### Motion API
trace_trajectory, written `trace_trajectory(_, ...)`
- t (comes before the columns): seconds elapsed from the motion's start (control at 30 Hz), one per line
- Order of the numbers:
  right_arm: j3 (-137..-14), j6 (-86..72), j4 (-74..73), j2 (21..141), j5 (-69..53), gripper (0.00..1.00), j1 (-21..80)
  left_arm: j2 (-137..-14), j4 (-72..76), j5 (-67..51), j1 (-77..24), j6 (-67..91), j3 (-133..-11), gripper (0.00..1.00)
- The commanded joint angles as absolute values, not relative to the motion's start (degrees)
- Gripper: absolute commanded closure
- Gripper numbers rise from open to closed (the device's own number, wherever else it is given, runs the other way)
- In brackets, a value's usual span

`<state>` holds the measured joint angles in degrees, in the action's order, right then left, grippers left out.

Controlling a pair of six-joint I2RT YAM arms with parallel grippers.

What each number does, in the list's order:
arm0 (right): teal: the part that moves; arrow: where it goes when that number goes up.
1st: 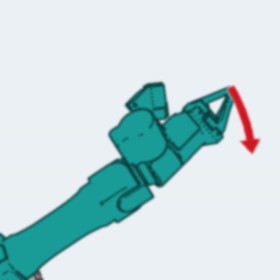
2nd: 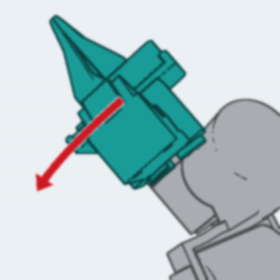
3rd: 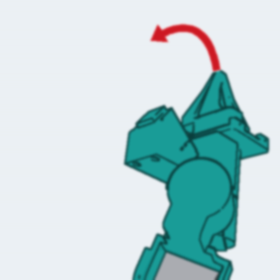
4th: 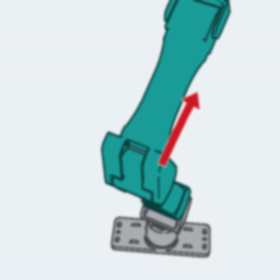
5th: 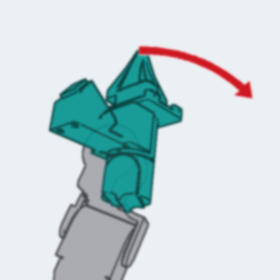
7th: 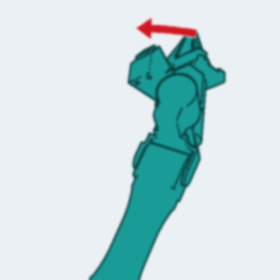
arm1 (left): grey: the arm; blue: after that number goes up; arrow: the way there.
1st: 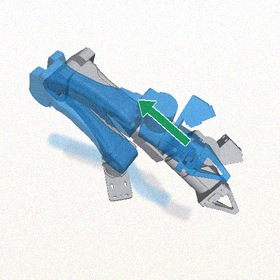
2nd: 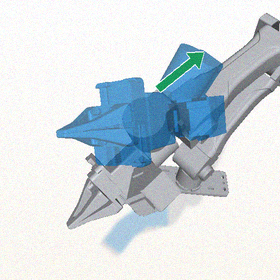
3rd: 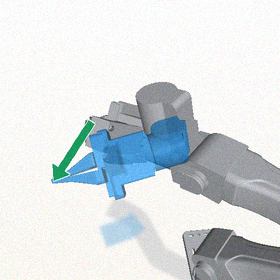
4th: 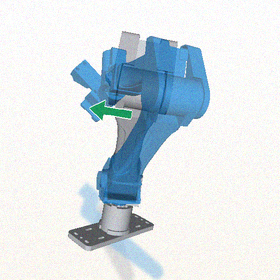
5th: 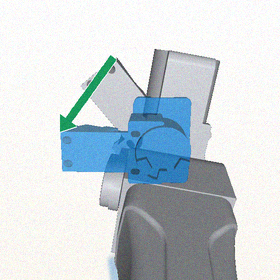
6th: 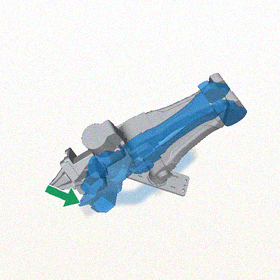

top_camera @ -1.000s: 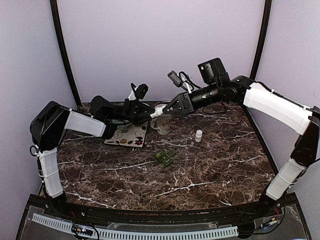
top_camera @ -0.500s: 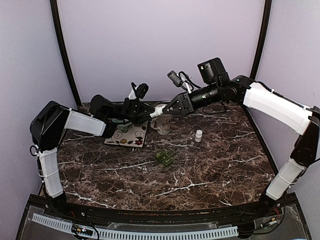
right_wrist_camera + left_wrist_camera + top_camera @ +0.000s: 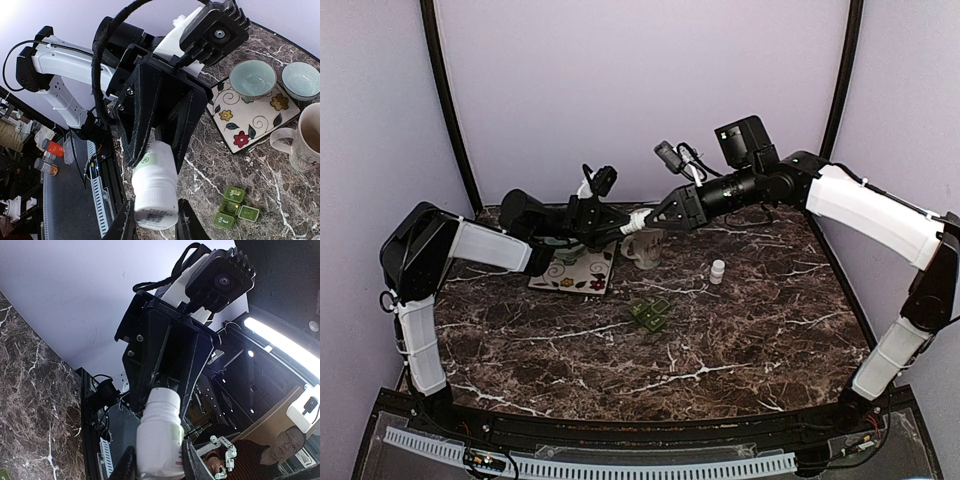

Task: Sort the pills into containers
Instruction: Close the lid of the pill bottle on the pill bottle, then screw the lid of the pill bottle onto the pill bottle.

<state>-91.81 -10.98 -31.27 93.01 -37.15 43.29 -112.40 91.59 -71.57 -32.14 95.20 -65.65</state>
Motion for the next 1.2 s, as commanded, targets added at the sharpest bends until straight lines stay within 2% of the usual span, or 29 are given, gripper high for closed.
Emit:
trace_trajectory(0.0, -91.2, -10.59, -30.89, 95.21, -39.36, 1.0, 44.21, -108.72, 99.67, -69.97, -33.38, 95.26, -68.44, 1.0)
trace_trajectory(0.63, -92.45, -14.15, -30.51, 98.2, -41.78, 1.0, 44.91, -109.98, 95.96, -69.51, -34.48, 92.44, -71.99, 1.0)
trace_trajectory(0.87, -93.66, -18.8, -30.46, 100.18, -42.78, 1.0, 44.91, -104.64, 71.6, -70.37, -37.59, 70.04, -72.72, 1.0)
trace_trajectory(1.03, -95.3, -22.3, -31.9, 101.31, -42.12, 1.0, 44.91, -99.5, 53.08, -66.71, -38.66, 51.71, -72.87, 1.0)
trace_trajectory(1.17, -95.59, -26.03, -31.31, 101.42, -42.22, 1.0, 44.79, -96.31, 45.9, -62.86, -39.16, 43.08, -72.22, 1.0)
